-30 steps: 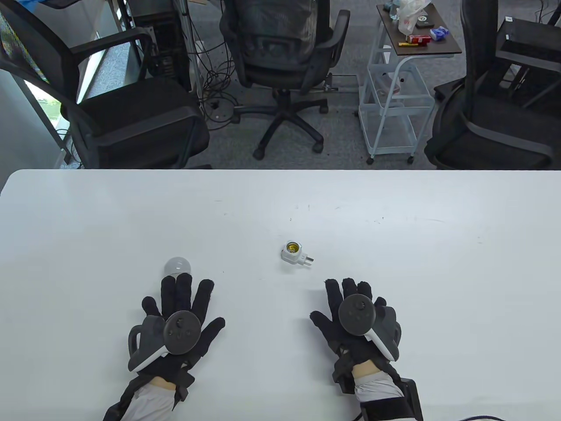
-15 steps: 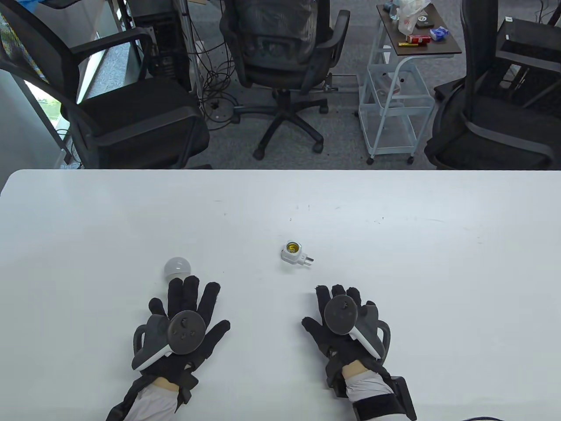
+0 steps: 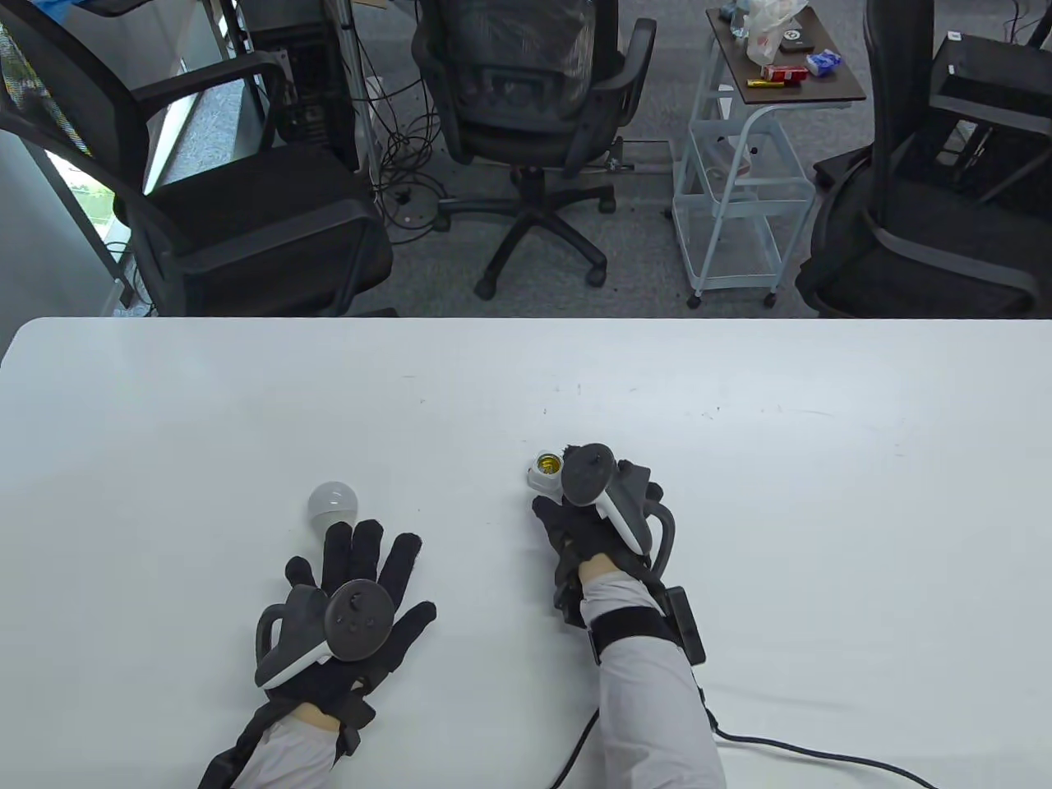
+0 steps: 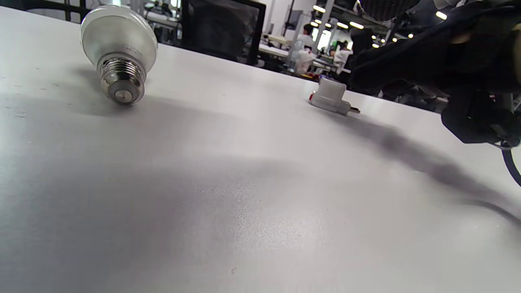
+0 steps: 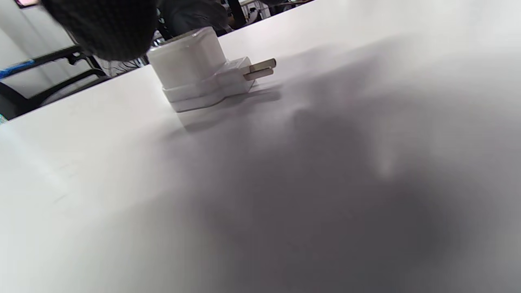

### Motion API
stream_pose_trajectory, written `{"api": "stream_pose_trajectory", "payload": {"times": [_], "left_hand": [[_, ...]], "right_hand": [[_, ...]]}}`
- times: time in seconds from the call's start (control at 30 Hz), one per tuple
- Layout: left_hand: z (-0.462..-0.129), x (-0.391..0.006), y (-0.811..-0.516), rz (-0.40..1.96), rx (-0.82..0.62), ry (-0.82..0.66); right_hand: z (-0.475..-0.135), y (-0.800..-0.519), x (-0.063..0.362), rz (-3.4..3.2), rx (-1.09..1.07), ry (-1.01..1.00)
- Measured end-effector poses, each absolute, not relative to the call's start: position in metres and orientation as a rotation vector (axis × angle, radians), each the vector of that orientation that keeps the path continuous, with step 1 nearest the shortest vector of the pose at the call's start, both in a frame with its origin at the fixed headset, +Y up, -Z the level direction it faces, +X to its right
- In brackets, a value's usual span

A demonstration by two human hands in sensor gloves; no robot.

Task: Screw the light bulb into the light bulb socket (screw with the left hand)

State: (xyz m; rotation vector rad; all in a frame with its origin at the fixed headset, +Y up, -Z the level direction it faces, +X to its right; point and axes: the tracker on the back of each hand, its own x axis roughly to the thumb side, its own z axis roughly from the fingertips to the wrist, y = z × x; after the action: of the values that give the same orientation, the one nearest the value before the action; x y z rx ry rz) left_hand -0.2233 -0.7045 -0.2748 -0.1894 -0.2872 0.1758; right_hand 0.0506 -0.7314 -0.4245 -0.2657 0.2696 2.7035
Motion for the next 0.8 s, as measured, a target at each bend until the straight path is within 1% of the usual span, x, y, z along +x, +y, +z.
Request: {"api": "stream_pose_trajectory", "payload": {"times": [0.07, 0.17, 0.2, 0.27, 0.33, 0.5, 0.53, 0.7, 0.8], "left_hand": [[-0.276, -0.226, -0.704, 0.183, -0.185, -0.278], [-0.276, -0.228, -0.704, 0.193, -0.187, -0.269], [-0.277, -0.228, -0.704, 0.194, -0.19, -0.27], [-0.277, -0.228, -0.705, 0.197, -0.2, -0.273], [-0.277, -0.227, -0.706, 0.201, -0.209, -0.277], [-0.277, -0.227, -0.707, 0.209, -0.211, -0.281], [-0.276, -0.226, -0.707, 0.207, -0.209, -0.284], [-0.275, -0.224, -0.706, 0.198, -0.21, -0.293], [-0.273, -0.223, -0.705, 0.189, -0.192, -0.286]], "right_hand": [[-0.435, -0.735, 0.046, 2.721, -0.303, 0.316], [-0.448, -0.75, 0.039, 2.776, -0.371, 0.42], [-0.447, -0.752, 0.039, 2.792, -0.388, 0.393], [-0.442, -0.753, 0.041, 2.754, -0.38, 0.237], [-0.433, -0.75, 0.045, 2.749, -0.349, 0.223], [-0.392, -0.732, 0.063, 2.642, -0.194, 0.083], [-0.377, -0.726, 0.069, 2.577, -0.154, 0.053], [-0.333, -0.712, 0.088, 2.421, -0.098, 0.046], [-0.31, -0.709, 0.1, 2.34, -0.096, -0.014]]}}
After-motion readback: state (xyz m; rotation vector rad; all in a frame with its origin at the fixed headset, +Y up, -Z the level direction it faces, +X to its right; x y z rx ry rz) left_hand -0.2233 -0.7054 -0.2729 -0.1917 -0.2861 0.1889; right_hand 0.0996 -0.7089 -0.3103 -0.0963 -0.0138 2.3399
